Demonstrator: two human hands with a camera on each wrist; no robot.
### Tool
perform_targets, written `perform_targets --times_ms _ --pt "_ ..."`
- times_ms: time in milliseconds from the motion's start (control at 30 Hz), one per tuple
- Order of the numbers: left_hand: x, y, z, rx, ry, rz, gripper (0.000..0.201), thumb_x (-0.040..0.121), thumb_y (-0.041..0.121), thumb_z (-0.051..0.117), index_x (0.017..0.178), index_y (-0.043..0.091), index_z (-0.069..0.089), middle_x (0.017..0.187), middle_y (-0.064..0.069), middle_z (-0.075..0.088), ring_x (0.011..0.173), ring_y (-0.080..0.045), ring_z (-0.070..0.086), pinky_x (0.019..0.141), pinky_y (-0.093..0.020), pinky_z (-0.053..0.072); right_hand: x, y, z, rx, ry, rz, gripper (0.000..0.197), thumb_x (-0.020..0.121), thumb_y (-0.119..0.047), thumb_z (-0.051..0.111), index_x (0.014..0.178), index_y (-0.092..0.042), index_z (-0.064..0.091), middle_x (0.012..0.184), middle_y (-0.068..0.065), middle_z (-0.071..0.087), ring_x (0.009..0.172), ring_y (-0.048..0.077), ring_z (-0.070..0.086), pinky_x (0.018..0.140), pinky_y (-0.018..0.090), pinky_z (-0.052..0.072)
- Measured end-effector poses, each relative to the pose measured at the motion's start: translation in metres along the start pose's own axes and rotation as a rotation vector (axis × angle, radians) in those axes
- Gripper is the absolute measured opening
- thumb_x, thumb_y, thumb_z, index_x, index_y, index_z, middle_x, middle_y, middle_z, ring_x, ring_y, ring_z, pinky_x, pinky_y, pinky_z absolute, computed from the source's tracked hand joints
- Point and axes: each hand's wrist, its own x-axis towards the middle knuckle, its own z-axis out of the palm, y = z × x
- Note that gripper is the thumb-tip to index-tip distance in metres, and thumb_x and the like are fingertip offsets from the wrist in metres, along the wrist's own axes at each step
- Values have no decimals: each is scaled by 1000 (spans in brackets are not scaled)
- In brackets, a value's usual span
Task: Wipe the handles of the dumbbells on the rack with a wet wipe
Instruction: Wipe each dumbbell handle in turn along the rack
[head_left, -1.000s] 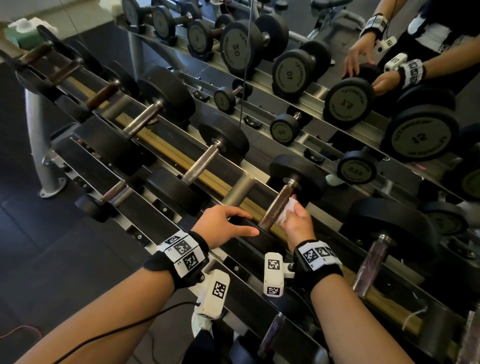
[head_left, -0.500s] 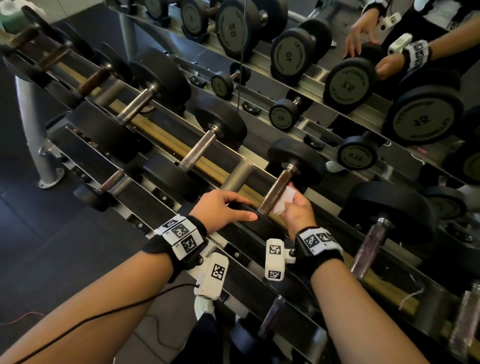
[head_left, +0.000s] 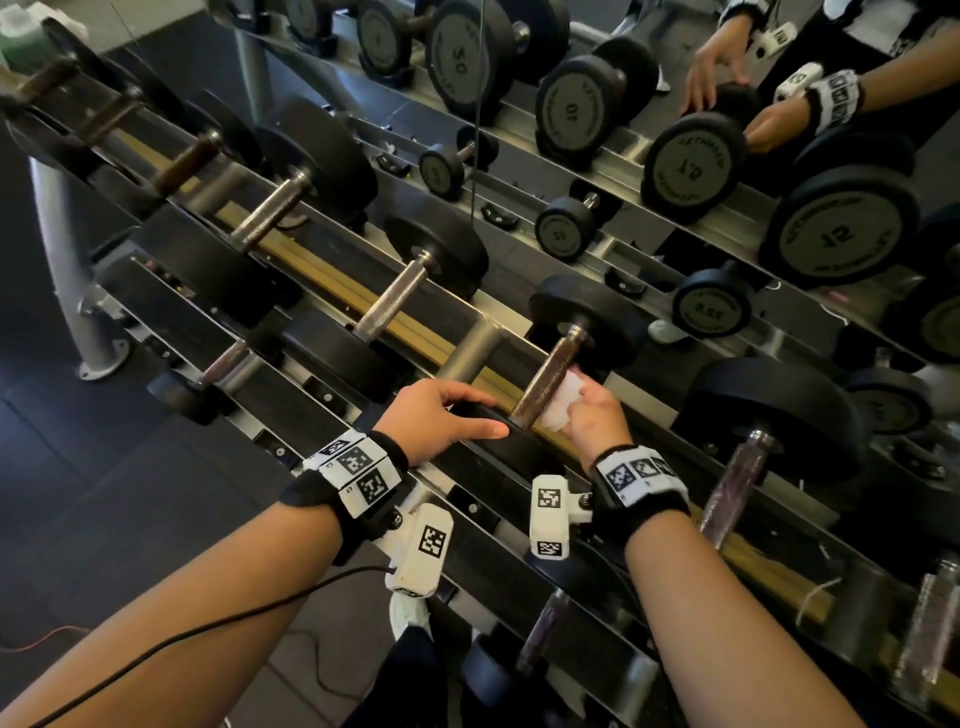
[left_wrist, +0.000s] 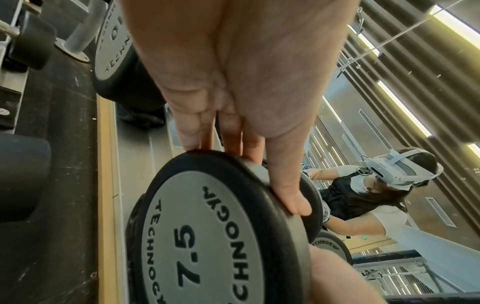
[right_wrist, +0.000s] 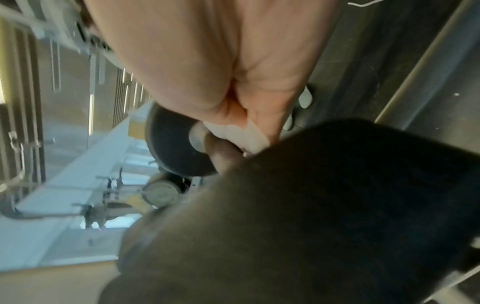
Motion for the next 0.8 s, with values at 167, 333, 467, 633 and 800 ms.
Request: perform_targets --times_ms 167,333,467,633,800 --pt "0 1 1 1 16 0 37 74 43 82 109 37 71 109 18 64 106 -3 57 103 -36 46 -4 27 -13 -343 -94 -299 40 96 -6 42 116 -31 66 113 3 67 103 17 63 88 35 50" --pt "1 0 -1 9 -18 -11 42 73 45 81 113 37 70 126 8 62 122 -15 54 109 -45 42 -12 41 -35 -434 -211 -386 43 94 -9 49 118 -39 68 117 0 67 107 16 65 93 35 55" --pt "7 4 -6 92 -55 -17 41 73 46 81 111 37 69 113 15 62 112 -7 55 101 -31 42 -31 9 -31 -412 -257 -463 22 79 -30 62 93 -37 77 99 0 73 93 17 70 69 22 56" --pt "16 22 -8 68 -71 17 59 82 36 77 136 35 53 140 7 54 129 -10 48 107 -30 33 -48 -34 -36 -706 -294 -610 17 84 -20 60 95 -27 71 95 1 69 85 14 67 63 19 51" --pt "15 53 4 194 -83 258 51 91 30 68 139 37 52 155 8 36 140 -6 30 115 -28 17 -63 -63 -45 -954 -362 -692 25 86 -1 44 96 -23 52 84 8 57 74 22 54 62 33 41"
